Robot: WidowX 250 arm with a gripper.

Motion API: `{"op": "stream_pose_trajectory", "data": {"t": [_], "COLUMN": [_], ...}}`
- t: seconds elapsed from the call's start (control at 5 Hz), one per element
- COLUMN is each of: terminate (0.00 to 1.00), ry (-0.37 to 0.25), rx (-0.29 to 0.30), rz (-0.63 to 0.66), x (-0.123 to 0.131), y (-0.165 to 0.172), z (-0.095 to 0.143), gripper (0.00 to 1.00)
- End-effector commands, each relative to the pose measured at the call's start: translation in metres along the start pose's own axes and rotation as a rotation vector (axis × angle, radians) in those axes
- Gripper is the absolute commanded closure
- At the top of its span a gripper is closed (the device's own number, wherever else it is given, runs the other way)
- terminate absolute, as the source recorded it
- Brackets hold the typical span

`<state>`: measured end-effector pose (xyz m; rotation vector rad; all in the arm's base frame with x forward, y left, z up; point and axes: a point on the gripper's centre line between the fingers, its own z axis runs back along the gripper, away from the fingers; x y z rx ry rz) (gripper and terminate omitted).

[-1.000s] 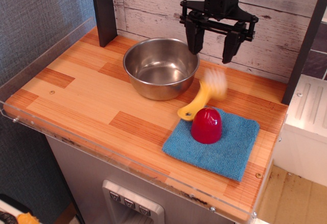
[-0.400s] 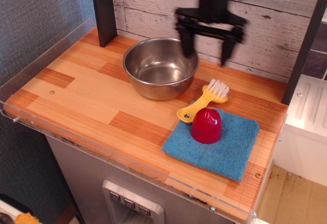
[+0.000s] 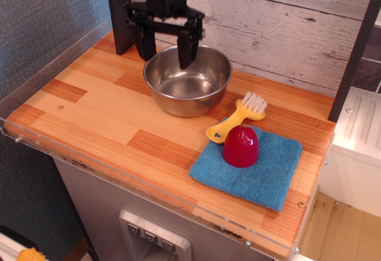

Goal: PICK UP THE SPOON AND PUT ANOTHER SIDE OF THE TABLE

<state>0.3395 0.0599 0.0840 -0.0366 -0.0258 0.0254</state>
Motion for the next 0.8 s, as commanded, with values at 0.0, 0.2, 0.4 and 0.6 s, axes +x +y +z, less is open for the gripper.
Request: {"op": "stream_pose_trajectory", "data": {"t": [0.0,0.2,0.4,0.6], "terminate": [0.0,0.0,0.0,1.0], "ry": [-0.092,-0.045,-0.045,-0.045], "rx": [0.024,0.038,0.038,0.038], "rz": [-0.056,-0.117,-0.117,-0.117], "x": [-0.0246,-0.0301,-0.0301,-0.0301], "y": [0.0125,0.0167,0.0167,0.0167], "z": [0.0192,0.0216,0.0216,0.0216], "gripper": [0.0,0.0,0.0,0.0]}}
